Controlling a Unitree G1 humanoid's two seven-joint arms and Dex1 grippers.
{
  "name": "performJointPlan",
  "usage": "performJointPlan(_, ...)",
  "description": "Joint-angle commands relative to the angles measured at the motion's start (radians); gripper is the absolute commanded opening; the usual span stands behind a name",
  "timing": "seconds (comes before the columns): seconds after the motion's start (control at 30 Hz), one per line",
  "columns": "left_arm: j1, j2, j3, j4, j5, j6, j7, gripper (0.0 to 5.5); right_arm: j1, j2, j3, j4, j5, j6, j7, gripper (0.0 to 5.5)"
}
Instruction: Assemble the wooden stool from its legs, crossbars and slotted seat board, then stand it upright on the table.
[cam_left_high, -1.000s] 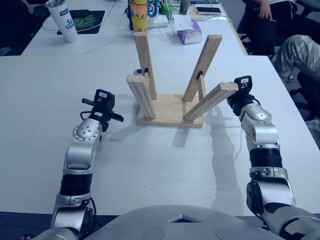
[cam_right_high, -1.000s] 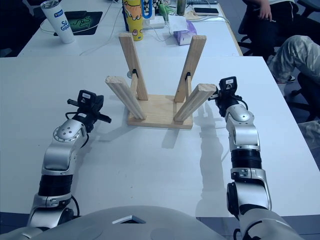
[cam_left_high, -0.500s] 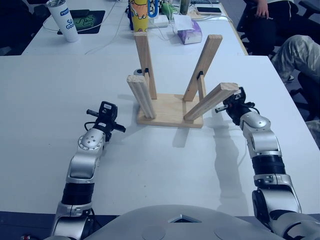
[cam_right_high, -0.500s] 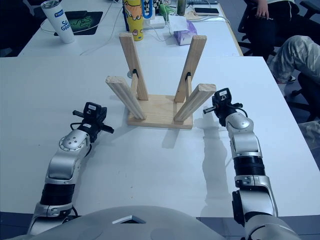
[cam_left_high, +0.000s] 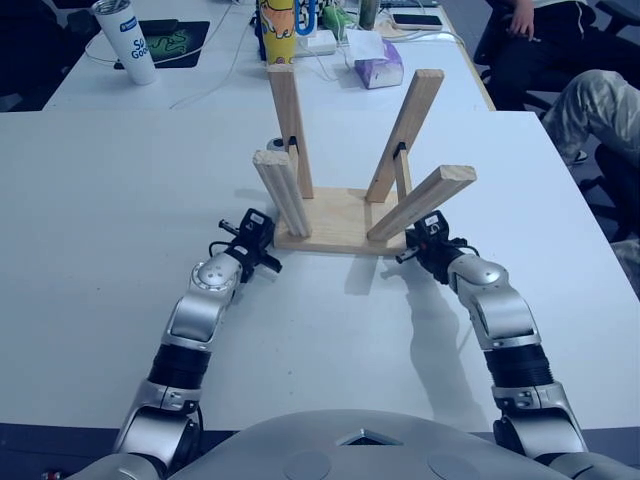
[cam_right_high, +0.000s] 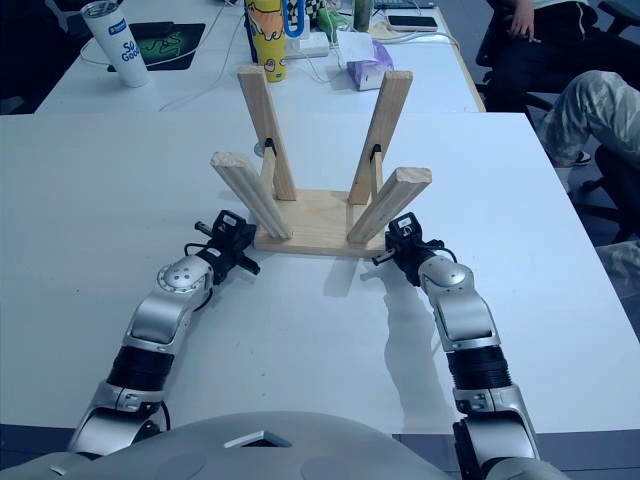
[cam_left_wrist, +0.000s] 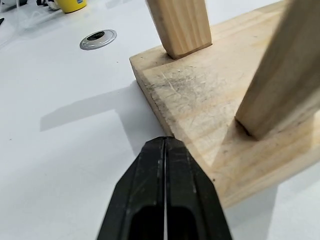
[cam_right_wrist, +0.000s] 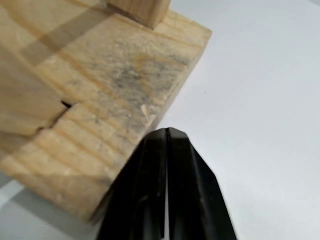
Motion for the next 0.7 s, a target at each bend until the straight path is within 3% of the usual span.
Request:
performJointPlan(0.03,0.027,-0.003,-0.011,-0.006,0.001,0.014,-0.005,0.00,-0.040,0.048,0.022,0.015,0.009,0.006,-0.008,0.02)
performJointPlan(0.37,0.028,-0.008,0.052,0.012,0.005,-0.012,0.055,0.00,-0.069,0.084,0.036,0.038,-0.007,-0.013,-0.031,0.02)
performJointPlan(0.7,0.017,-0.046,0.142,0.025,-0.001,-0.085,0.157,0.00,-0.114,0.039,-0.063,0.075,-0.022,-0.123,-0.077,0.02)
